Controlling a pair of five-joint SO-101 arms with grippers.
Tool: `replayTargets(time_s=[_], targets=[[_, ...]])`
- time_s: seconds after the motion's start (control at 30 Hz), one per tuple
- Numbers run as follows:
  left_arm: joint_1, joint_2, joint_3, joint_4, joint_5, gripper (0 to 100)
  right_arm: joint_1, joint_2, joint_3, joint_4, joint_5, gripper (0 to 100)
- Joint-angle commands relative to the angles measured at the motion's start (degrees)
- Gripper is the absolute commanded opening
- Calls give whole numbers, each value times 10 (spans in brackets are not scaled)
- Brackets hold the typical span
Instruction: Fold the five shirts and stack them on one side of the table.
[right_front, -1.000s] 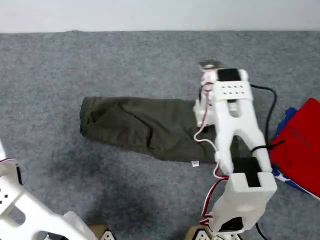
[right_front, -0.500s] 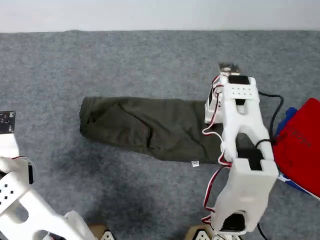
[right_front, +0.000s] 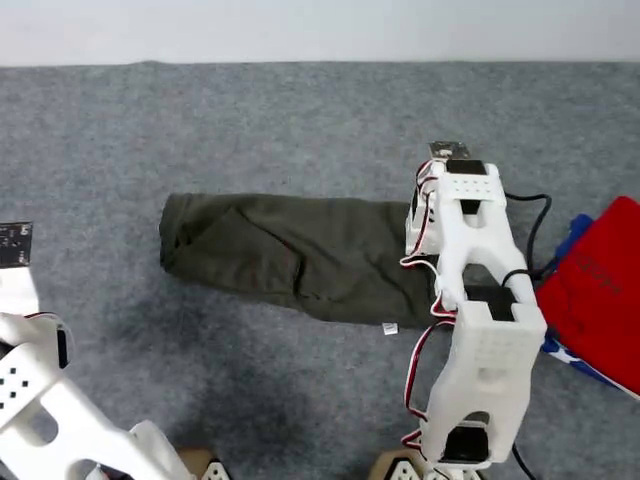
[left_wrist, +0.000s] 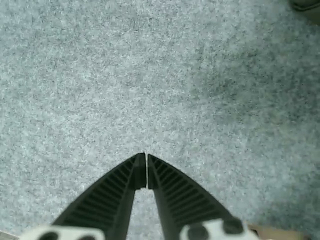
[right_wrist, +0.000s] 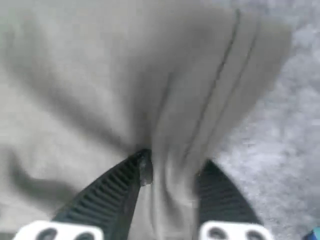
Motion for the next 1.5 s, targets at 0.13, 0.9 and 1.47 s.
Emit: replayTargets(time_s=[0.13,0.9,1.47], targets=[[4,-7,-6,0,-3,22,-18,-1,-116,91,87,10],[4,-11,-6,0,-4,21,-337,38,-384,158,117,10],[3,-11,-2,3,-3,20,-429,120,-384,-80,144,10]])
